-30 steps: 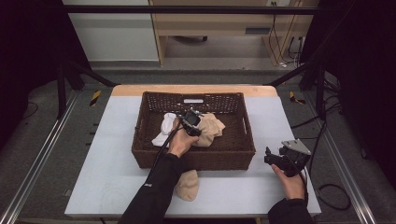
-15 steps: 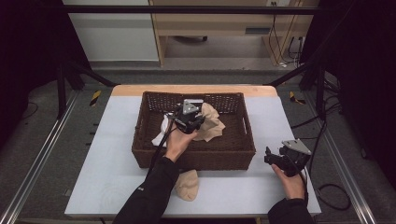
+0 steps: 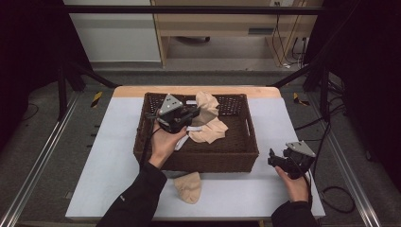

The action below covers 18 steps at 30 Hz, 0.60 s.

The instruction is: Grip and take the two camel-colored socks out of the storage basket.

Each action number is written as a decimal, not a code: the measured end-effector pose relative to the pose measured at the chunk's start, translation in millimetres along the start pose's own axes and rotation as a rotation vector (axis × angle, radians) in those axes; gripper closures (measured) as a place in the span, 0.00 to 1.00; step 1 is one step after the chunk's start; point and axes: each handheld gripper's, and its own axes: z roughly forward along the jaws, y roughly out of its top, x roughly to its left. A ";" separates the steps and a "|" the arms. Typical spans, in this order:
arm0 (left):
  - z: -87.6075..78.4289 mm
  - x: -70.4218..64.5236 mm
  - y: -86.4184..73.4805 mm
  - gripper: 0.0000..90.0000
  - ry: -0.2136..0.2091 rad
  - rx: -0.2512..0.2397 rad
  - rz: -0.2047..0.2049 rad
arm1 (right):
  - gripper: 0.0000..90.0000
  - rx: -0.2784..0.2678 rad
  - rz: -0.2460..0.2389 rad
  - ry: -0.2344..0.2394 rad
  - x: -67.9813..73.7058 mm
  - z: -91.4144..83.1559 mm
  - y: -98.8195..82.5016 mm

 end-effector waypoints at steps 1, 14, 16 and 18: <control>-5.9 -1.5 1.2 0.97 -0.006 -0.002 0.007 | 0.05 0.000 0.000 0.000 0.1 0.0 0.0; -79.7 -18.0 3.2 0.97 -0.075 -0.049 0.067 | 0.05 0.003 -0.003 -0.005 0.2 -0.7 -0.1; -87.6 -19.9 1.6 0.97 -0.080 -0.051 0.078 | 0.05 0.002 -0.003 -0.006 0.1 -0.7 -0.1; -93.9 -21.5 -0.5 0.97 -0.083 -0.052 0.087 | 0.05 0.006 -0.004 -0.007 0.3 -0.7 -0.3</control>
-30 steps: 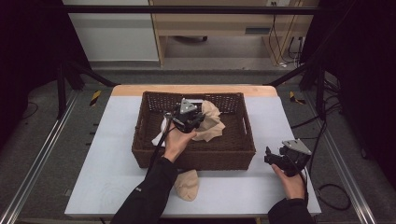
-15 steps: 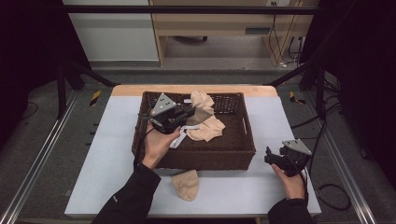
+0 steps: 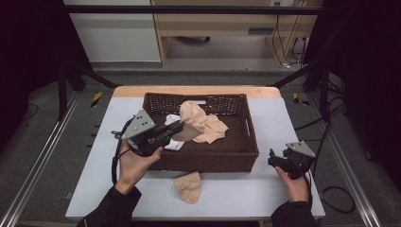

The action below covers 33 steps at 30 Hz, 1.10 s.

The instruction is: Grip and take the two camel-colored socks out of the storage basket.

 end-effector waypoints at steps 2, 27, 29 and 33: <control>-5.1 -1.7 -2.2 0.97 -0.001 0.003 0.002 | 0.05 -0.001 -0.003 0.001 0.1 0.3 -0.3; -29.9 -35.0 -72.8 0.97 -0.098 0.145 0.018 | 0.05 -0.010 0.003 0.002 0.4 -3.1 -0.1; -30.1 -37.5 -78.4 0.97 -0.104 0.166 0.023 | 0.05 -0.007 0.004 0.001 0.5 -2.9 -0.2; -29.6 -41.2 -88.9 0.97 -0.118 0.198 0.018 | 0.05 -0.010 0.003 0.003 0.7 -3.0 0.0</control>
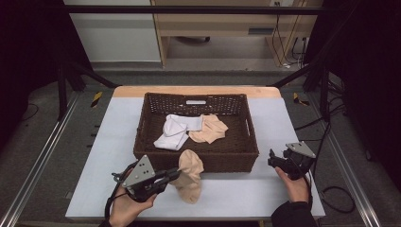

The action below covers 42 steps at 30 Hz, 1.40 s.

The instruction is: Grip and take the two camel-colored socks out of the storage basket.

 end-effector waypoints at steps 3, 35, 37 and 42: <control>5.7 -1.1 -9.1 0.96 -0.007 0.036 -0.009 | 0.05 -0.001 0.002 0.000 -0.5 -0.1 0.0; 5.3 40.6 -78.5 0.37 0.229 0.141 -0.142 | 0.05 -0.006 0.015 0.001 -2.6 -1.5 0.4; 0.2 45.3 -81.9 0.37 0.247 0.144 -0.157 | 0.05 -0.005 0.022 0.000 -2.8 -1.9 0.4; -7.6 53.2 -84.2 0.34 0.275 0.133 -0.182 | 0.05 -0.008 0.023 0.000 -4.0 -2.1 0.5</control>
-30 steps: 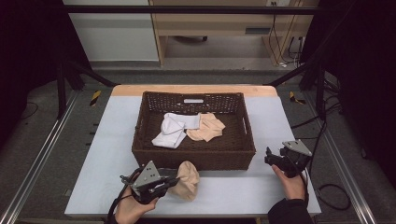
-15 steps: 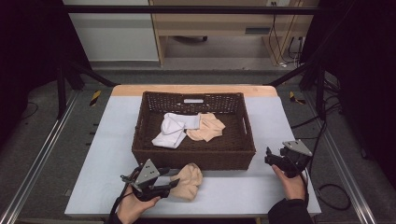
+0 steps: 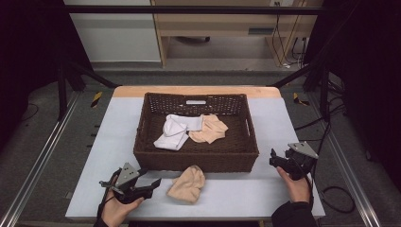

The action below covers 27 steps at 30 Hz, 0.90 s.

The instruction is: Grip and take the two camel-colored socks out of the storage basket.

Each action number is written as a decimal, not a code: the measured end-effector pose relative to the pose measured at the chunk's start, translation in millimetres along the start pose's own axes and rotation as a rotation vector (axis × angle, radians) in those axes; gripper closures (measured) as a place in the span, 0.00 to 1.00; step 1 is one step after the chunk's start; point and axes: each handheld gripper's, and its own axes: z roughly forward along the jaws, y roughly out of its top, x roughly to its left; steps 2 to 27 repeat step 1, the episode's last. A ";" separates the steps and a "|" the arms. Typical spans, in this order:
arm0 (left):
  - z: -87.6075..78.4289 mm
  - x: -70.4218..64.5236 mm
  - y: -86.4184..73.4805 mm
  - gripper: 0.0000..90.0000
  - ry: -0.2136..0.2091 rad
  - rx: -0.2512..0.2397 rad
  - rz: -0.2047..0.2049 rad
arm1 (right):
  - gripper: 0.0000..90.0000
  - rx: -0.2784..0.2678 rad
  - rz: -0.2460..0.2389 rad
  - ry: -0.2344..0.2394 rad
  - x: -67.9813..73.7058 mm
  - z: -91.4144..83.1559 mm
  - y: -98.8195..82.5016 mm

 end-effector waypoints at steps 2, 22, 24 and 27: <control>-0.3 1.4 -0.2 0.34 0.003 0.000 -0.001 | 0.05 -0.001 -0.001 0.001 -0.4 0.1 0.0; -0.3 1.4 -0.2 0.34 0.003 0.000 -0.001 | 0.05 -0.001 -0.001 0.001 -0.4 0.1 0.0; -0.3 1.4 -0.2 0.34 0.003 0.000 -0.001 | 0.05 -0.001 -0.001 0.001 -0.4 0.1 0.0; -0.3 1.4 -0.2 0.34 0.003 0.000 -0.001 | 0.05 -0.001 -0.001 0.001 -0.4 0.1 0.0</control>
